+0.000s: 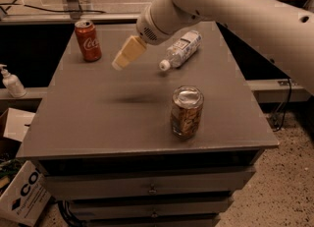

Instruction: Move coke can near blue plastic bottle

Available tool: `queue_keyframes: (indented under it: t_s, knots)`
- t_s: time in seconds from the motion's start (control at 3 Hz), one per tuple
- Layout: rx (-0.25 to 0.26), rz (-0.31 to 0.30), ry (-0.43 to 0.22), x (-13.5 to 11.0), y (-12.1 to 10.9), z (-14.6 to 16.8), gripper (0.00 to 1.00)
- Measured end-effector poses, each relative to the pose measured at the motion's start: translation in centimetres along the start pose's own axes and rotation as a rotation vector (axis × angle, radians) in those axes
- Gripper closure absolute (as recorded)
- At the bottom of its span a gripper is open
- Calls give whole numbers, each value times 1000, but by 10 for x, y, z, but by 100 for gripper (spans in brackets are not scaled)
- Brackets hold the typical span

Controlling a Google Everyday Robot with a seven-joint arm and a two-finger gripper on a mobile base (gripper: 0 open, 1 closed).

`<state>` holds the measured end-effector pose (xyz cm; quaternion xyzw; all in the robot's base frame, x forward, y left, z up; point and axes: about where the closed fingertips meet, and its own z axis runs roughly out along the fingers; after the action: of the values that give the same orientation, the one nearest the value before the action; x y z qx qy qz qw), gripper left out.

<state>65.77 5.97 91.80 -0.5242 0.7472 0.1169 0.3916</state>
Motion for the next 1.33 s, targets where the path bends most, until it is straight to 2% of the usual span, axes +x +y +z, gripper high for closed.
queue_keyframes:
  t_s: [0.33, 0.67, 1.0, 1.33]
  knots:
    - [22, -10, -50, -17, -12, 15, 0]
    - [68, -3, -77, -33, -34, 37, 0]
    - [70, 29, -83, -44, -43, 64, 0]
    - [50, 42, -58, -48, -44, 94, 0]
